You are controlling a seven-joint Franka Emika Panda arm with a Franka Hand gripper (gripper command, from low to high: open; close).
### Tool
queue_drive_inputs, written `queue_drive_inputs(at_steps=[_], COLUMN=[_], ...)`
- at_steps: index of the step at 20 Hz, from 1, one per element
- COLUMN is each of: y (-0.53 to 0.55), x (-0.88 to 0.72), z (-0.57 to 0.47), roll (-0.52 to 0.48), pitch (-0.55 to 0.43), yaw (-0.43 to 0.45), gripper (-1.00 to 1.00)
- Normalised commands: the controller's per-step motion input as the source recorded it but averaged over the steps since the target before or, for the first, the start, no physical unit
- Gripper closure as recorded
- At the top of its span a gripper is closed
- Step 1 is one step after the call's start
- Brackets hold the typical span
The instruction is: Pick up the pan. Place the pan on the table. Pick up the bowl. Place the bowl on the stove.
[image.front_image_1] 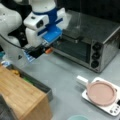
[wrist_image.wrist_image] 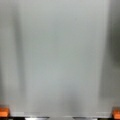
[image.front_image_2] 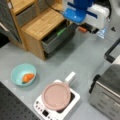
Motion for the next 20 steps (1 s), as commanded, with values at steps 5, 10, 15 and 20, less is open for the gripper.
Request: queue_drive_inputs(at_steps=[5,10,15,20], y=[0.02,0.08,0.08,0.03], x=[0.08,0.28,0.48,0.58], z=[0.01,0.0,0.03,0.06], roll=[0.03,0.041,0.057,0.086], pitch=[0.096,0.069,0.085,0.127], yaw=[0.12,0.096,0.084,0.051], gripper=[-1.0,-1.0,-1.0,-1.0])
